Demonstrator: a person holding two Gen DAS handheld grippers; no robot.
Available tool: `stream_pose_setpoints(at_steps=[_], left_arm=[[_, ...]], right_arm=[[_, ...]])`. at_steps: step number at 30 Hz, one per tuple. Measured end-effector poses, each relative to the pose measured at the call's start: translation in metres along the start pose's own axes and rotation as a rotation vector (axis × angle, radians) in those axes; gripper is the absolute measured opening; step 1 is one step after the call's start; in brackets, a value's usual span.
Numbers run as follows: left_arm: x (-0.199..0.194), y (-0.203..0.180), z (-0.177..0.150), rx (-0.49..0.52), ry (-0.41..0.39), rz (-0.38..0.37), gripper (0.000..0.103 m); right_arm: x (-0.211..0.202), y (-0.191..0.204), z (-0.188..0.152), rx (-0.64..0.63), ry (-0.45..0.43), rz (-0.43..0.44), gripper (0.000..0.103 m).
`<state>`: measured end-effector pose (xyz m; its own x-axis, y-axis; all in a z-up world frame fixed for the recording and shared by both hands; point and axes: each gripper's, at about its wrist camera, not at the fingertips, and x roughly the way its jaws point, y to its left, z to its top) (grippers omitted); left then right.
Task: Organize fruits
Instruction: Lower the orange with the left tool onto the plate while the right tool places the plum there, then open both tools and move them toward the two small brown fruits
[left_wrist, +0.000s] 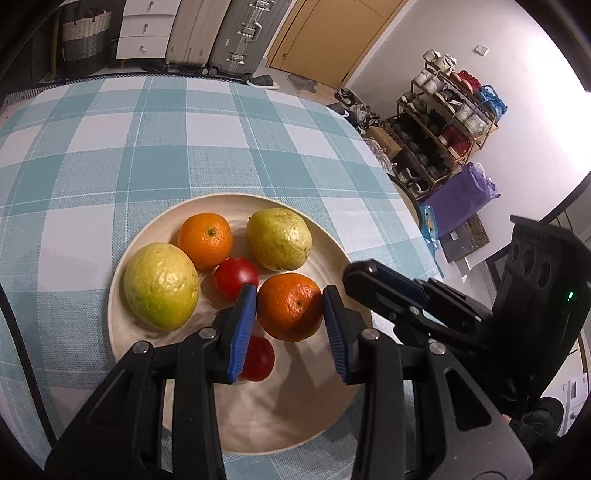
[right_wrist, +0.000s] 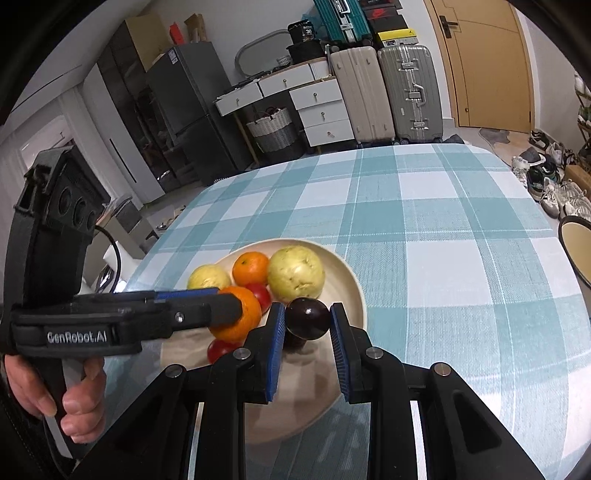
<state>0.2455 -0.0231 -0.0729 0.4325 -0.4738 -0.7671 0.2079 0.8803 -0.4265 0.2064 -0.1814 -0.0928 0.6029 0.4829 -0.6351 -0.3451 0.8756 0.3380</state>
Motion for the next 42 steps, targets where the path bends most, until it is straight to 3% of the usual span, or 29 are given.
stream_pose_setpoints(at_steps=[20, 21, 23, 30, 35, 42], left_arm=[[0.011, 0.003, 0.005, -0.01, -0.011, 0.011, 0.034], [0.009, 0.002, 0.005, -0.011, -0.018, 0.008, 0.034], [0.004, 0.0, 0.006, -0.008, -0.033, -0.003, 0.034], [-0.019, -0.01, 0.002, 0.011, -0.074, 0.008, 0.034], [-0.039, -0.014, -0.009, 0.015, -0.103, 0.033, 0.034], [-0.067, -0.02, -0.031, 0.037, -0.141, 0.08, 0.035]], right_arm=[[0.027, -0.009, 0.006, 0.026, 0.031, 0.019, 0.026], [0.026, -0.008, 0.006, 0.022, 0.029, 0.022, 0.027], [0.022, -0.008, 0.006, 0.021, 0.019, 0.019, 0.047], [-0.006, -0.006, 0.006, 0.031, -0.052, 0.02, 0.051], [-0.028, -0.003, 0.001, 0.039, -0.096, 0.011, 0.065], [-0.056, 0.003, -0.009, 0.037, -0.128, -0.015, 0.071]])
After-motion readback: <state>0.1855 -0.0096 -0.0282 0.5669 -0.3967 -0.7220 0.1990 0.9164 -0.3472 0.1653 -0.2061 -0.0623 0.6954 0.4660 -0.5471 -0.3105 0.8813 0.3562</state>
